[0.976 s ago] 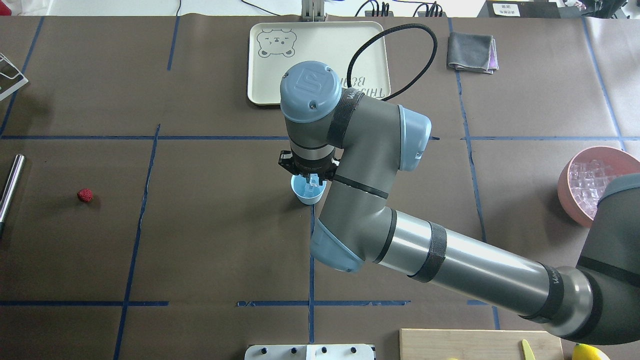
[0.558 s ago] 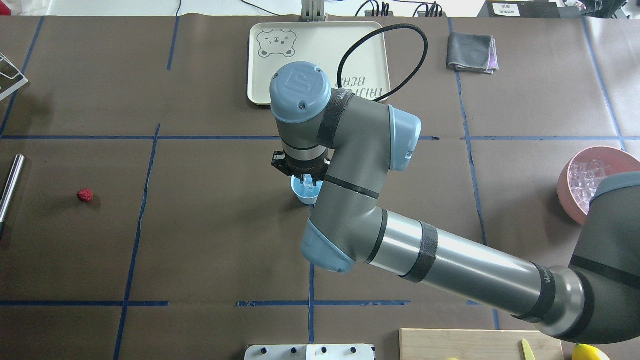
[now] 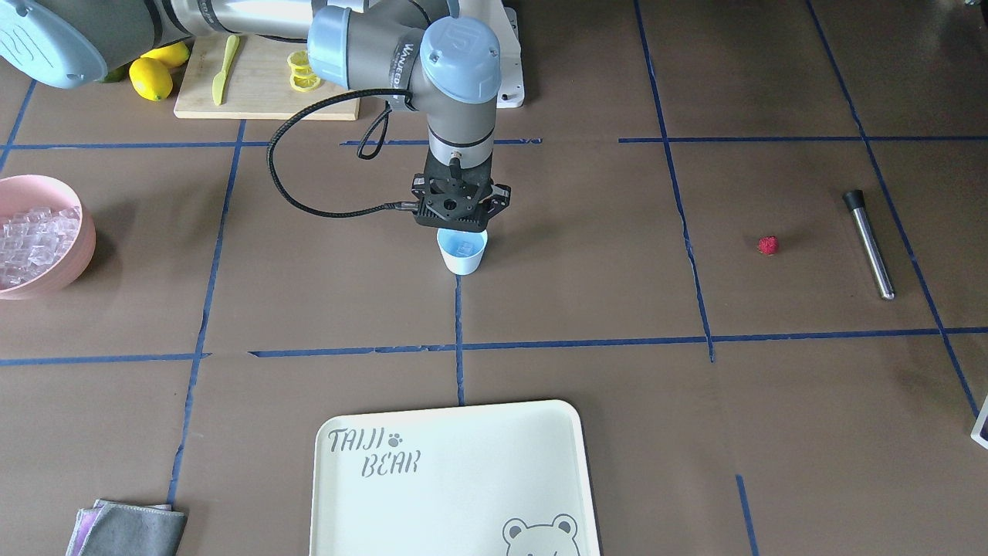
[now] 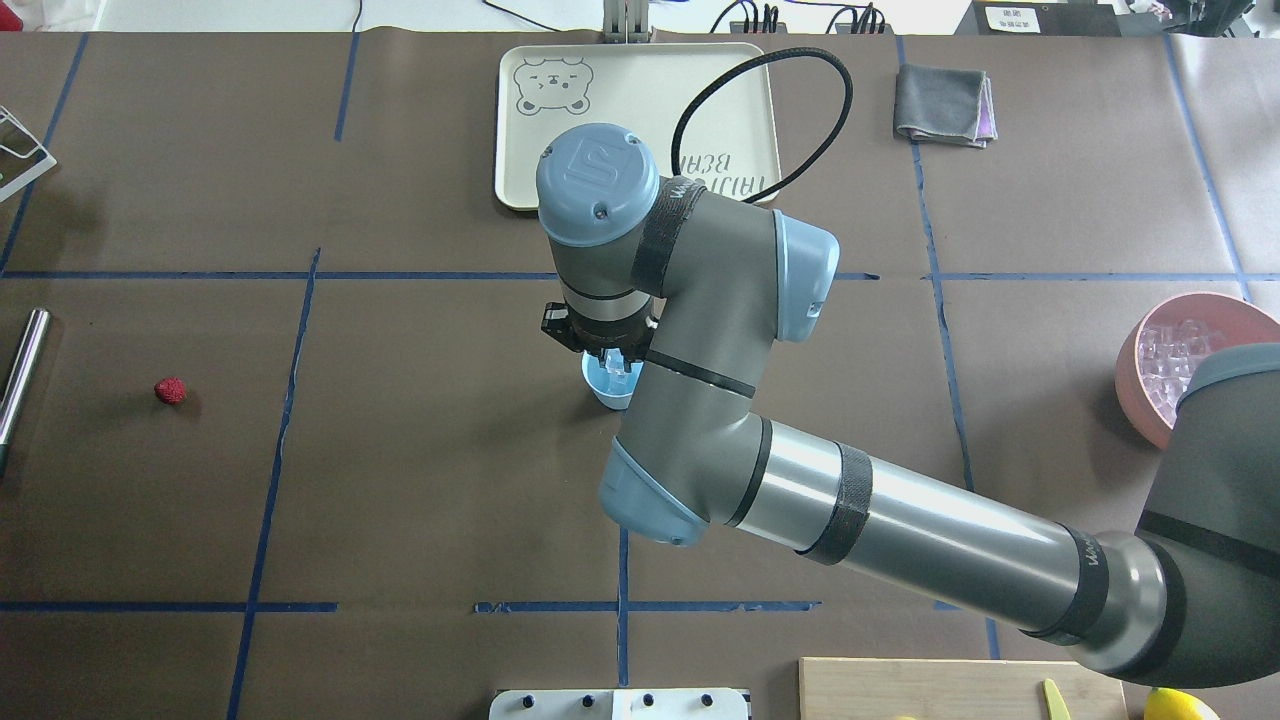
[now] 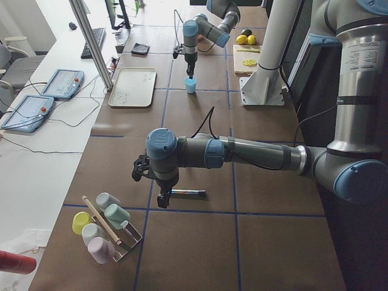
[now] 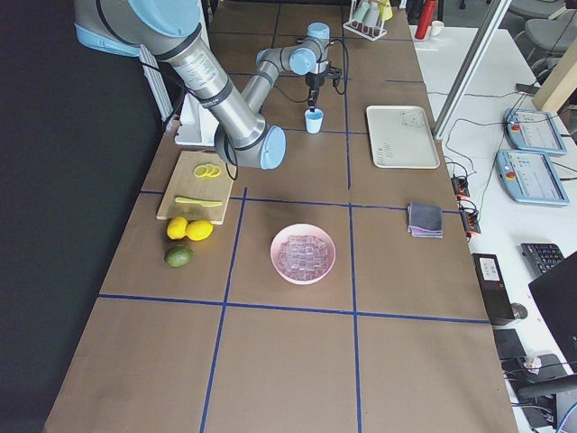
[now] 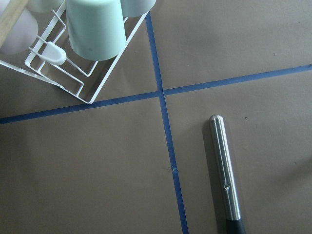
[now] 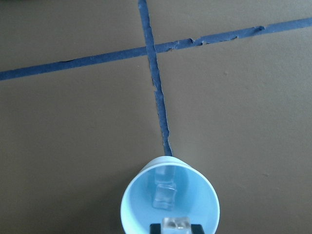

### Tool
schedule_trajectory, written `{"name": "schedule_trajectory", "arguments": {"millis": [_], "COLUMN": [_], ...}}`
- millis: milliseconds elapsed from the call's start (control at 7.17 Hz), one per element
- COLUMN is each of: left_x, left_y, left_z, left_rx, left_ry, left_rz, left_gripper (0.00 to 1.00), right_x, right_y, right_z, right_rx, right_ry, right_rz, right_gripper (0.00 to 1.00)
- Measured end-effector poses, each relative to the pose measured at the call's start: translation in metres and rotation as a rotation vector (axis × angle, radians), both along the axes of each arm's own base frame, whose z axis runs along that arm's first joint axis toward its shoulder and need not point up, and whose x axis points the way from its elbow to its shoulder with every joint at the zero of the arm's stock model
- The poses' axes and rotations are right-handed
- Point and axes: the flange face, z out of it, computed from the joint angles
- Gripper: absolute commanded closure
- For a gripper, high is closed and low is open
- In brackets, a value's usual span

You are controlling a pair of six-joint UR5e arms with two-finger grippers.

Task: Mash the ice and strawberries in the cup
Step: 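Lower the right gripper into the cup mouth and release the cube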

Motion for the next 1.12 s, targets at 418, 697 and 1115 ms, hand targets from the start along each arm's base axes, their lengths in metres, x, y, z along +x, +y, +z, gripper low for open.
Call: {"name": "schedule_trajectory", "arguments": {"millis": [418,697,1115], "left_x": [0.0,0.0,0.0], "left_y": [0.0,0.0,0.0], "left_z": [0.0,-0.0001,-0.0005], "left_rx": [0.0,0.0,0.001], "left_ry": [0.0,0.0,0.0], "left_rz": [0.0,-0.001,0.0], "left_gripper": [0.0,0.0,0.0], "right_x": [0.0,0.0005,0.0006], "right_y": [-0.0002,-0.0008,-0.0009], "right_z": [-0.0015,-0.0014,-0.0009], "right_rx": [0.006,0.008,0.011], "right_ry": [-0.009,-0.009,-0.01], "right_rz": [0.0,-0.002,-0.004], "right_gripper": [0.45,0.08,0.01]}}
